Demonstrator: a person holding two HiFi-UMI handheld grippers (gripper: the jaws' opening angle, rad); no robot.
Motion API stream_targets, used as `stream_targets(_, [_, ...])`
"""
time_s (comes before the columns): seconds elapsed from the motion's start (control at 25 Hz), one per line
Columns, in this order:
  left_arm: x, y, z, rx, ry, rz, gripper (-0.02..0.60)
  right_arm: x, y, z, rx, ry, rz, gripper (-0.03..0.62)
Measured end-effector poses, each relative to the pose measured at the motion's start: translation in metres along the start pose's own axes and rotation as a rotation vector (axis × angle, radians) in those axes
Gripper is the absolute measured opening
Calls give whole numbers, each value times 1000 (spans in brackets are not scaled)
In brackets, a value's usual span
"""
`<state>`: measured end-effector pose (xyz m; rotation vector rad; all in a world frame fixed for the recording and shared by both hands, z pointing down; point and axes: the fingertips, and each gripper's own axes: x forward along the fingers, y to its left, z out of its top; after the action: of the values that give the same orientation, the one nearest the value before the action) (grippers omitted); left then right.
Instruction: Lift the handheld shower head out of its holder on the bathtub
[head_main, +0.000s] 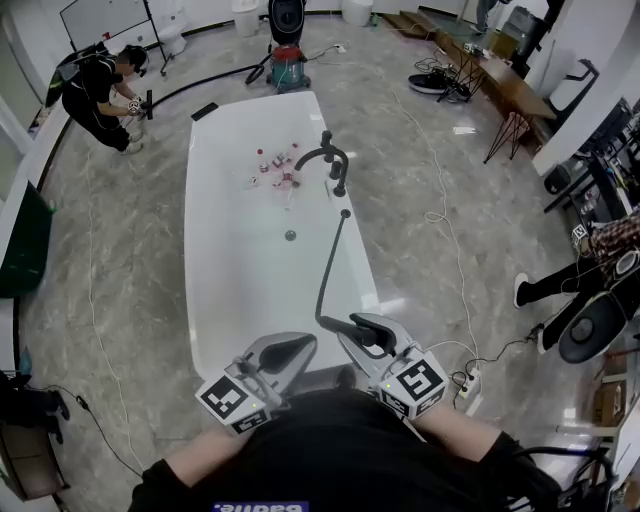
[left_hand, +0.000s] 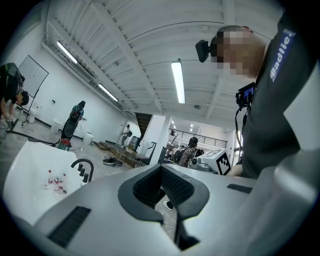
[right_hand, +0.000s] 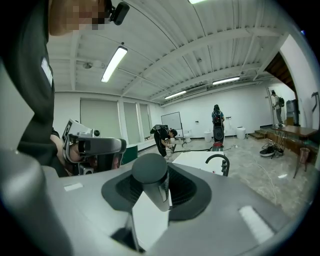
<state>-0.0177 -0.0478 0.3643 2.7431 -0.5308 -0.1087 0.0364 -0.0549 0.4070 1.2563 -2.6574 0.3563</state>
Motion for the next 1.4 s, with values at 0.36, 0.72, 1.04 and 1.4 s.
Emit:
stream_targets(0.36, [-2, -10, -8, 22, 15, -12, 0, -5, 21, -6, 1, -5, 19, 120])
stream_targets(0.72, [-5, -15, -9, 22, 23, -14, 0, 0, 25, -9, -10, -3, 31, 120])
stream_targets(1.04, [-8, -21, -12, 29, 28, -11, 0, -3, 24, -16, -19, 11, 37, 120])
stream_targets(1.4, [-9, -25, -15, 34, 41, -23, 0, -2, 23, -16, -5, 2, 33, 120])
